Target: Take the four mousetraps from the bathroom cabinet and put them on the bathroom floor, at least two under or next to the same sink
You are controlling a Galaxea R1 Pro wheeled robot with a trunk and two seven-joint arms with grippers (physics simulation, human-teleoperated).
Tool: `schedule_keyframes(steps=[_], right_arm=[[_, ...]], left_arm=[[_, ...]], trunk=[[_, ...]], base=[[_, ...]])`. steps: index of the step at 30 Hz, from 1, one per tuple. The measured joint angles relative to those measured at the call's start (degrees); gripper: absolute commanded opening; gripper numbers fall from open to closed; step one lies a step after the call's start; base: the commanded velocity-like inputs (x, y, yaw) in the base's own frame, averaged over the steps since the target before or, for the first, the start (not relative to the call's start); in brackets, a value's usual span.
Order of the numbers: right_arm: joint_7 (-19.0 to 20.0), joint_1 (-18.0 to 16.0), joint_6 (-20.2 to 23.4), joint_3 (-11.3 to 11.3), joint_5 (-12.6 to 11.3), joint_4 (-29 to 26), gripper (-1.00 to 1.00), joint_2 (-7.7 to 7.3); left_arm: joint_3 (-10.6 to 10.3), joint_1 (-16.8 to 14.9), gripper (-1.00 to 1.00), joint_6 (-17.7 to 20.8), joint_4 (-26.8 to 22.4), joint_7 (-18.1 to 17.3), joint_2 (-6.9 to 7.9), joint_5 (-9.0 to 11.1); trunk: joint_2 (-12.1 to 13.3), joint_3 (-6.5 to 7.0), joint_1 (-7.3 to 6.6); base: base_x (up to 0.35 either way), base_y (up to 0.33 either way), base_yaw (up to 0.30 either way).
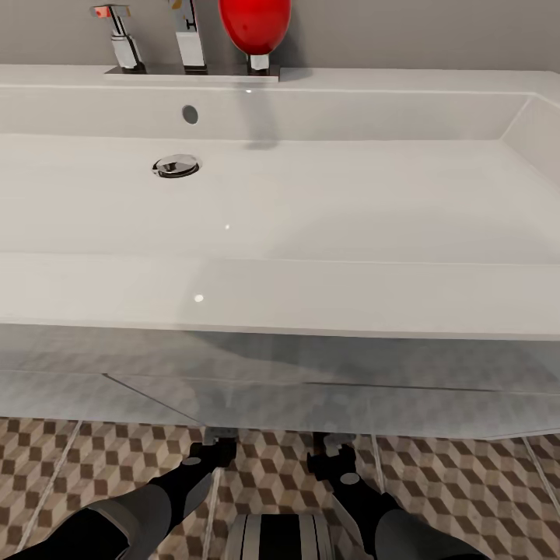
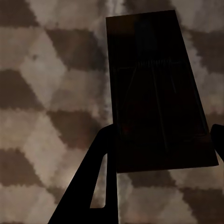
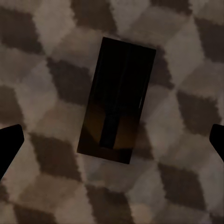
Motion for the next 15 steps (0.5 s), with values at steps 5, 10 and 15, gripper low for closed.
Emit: schedule_keyframes(steps=[5, 10, 15], right_arm=[[0.0, 0.0, 0.0, 0.0, 0.0, 0.0, 1.0, 0.0], [0.0, 0.0, 0.0, 0.0, 0.0, 0.0, 1.0, 0.0], [0.0, 0.0, 0.0, 0.0, 0.0, 0.0, 1.0, 0.0]], left_arm=[[0.0, 0.0, -1.0, 0.0, 0.0, 0.0, 0.0, 0.0], [0.0, 0.0, -1.0, 0.0, 0.0, 0.0, 0.0, 0.0], [0.0, 0.0, -1.0, 0.0, 0.0, 0.0, 0.0, 0.0]], trunk=[[0.0, 0.0, 0.0], [0.0, 0.0, 0.0], [0.0, 0.0, 0.0]], base=[[0.0, 0.0, 0.0], [0.0, 0.0, 0.0], [0.0, 0.0, 0.0]])
